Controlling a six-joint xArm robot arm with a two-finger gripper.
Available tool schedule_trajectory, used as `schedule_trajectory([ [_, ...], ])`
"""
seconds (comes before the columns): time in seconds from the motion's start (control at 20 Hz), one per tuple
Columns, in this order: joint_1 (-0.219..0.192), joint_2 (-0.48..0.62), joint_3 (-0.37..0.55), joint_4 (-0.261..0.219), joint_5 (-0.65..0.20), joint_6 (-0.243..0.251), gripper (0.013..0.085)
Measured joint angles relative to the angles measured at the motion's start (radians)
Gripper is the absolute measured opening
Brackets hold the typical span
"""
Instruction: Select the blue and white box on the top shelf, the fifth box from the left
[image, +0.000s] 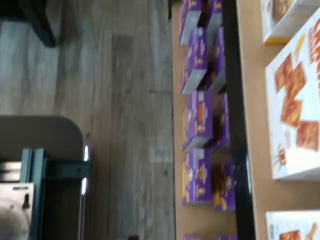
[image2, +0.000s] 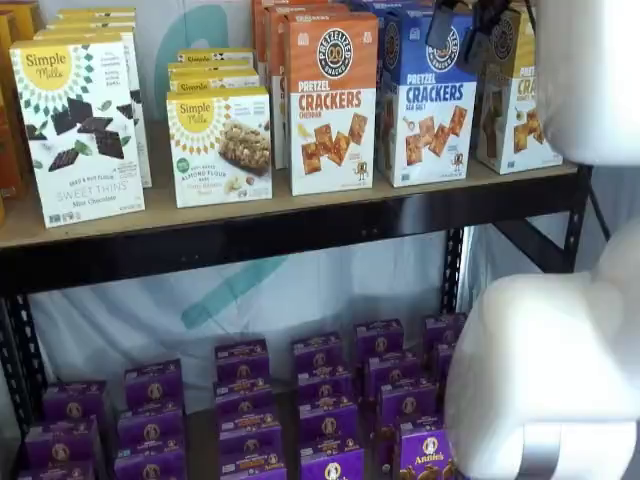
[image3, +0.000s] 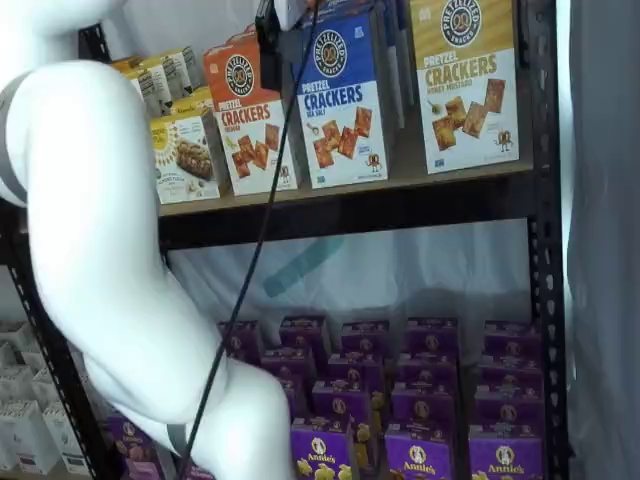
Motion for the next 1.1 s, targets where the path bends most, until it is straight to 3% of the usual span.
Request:
schedule_trajectory([
  [0.25,-0.055,-0.003,-0.018,0.133,-0.008,0.019,0.0850],
  [0.5,-0.083,-0.052,0.036,0.216,-0.127,0.027,0.0850],
  [0.75,-0.080,-0.056,0.057,0.231,-0.236,0.023,0.0850],
  [1.1,-0.043,0.006,0.024,0.188,-0.329,0.018,0.0850],
])
